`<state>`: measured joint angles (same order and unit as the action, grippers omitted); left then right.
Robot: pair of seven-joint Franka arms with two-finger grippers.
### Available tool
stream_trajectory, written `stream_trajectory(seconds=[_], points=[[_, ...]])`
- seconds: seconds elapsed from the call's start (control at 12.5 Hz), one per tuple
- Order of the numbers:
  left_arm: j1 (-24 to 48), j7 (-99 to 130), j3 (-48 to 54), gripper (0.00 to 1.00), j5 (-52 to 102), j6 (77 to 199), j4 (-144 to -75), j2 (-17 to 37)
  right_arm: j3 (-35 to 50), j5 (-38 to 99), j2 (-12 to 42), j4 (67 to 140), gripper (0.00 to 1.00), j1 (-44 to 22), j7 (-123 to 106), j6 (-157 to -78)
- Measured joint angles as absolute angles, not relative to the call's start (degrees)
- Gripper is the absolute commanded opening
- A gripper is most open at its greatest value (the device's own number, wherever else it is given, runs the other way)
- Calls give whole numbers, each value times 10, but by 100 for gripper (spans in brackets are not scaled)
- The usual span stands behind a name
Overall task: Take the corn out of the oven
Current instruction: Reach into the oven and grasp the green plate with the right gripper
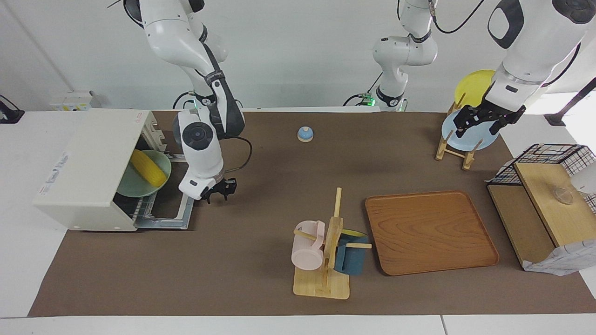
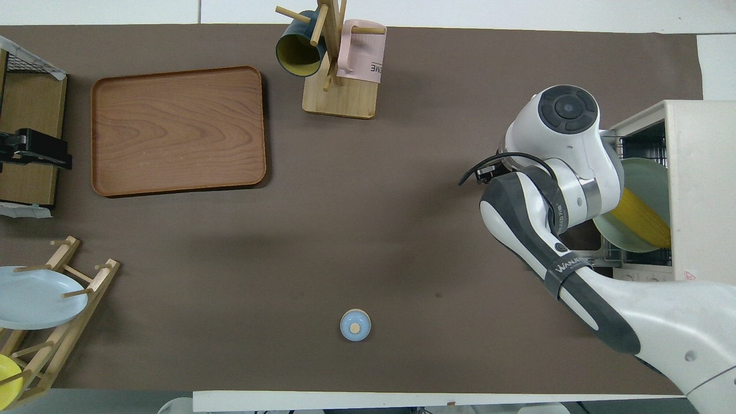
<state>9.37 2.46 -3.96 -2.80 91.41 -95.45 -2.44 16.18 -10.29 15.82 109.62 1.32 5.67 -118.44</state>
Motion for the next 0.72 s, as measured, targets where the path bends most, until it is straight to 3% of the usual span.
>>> stream_trajectory(seconds=[0.32, 0.72], points=[[94, 25, -40, 100, -28, 914, -955, -24, 160, -103, 94, 1092, 68, 44, 57, -1034], [94, 25, -40, 100, -28, 914, -955, -24, 159, -115, 90, 1126, 68, 103, 50, -1018]])
